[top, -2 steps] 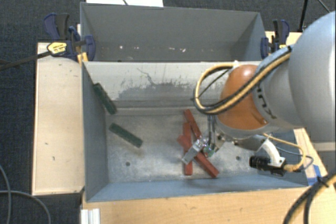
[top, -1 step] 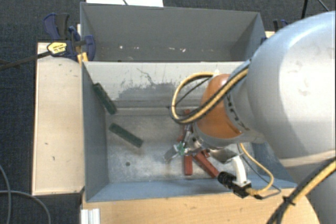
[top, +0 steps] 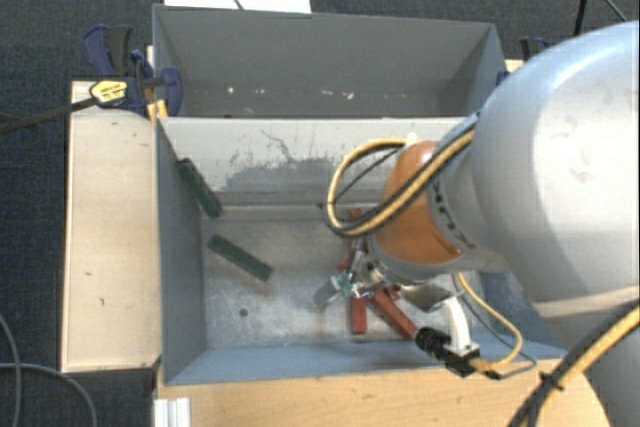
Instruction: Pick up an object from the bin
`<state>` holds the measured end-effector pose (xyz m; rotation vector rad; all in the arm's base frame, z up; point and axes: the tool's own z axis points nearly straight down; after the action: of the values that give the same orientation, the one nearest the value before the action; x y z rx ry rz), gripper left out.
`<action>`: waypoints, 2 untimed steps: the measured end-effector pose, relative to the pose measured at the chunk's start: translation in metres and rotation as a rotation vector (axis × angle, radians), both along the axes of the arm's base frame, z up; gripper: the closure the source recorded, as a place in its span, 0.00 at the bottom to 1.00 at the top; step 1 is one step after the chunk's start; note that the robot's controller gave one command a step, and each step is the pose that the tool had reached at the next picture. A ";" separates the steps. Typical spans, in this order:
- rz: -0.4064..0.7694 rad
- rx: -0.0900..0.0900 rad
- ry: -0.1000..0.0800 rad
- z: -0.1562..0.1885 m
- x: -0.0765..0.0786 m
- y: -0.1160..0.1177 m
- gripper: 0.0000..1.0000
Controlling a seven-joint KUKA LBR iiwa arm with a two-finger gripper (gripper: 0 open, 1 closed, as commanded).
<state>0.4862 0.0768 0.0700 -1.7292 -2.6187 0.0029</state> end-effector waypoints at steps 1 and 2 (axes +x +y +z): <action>0.004 0.000 0.000 0.000 0.000 0.000 1.00; 0.016 -0.001 -0.006 0.018 0.000 0.000 1.00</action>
Offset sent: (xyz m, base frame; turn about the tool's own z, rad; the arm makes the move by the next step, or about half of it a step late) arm 0.0000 0.0000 0.0000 0.0000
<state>0.4864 0.0765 0.0876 -1.7110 -2.6369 -0.0009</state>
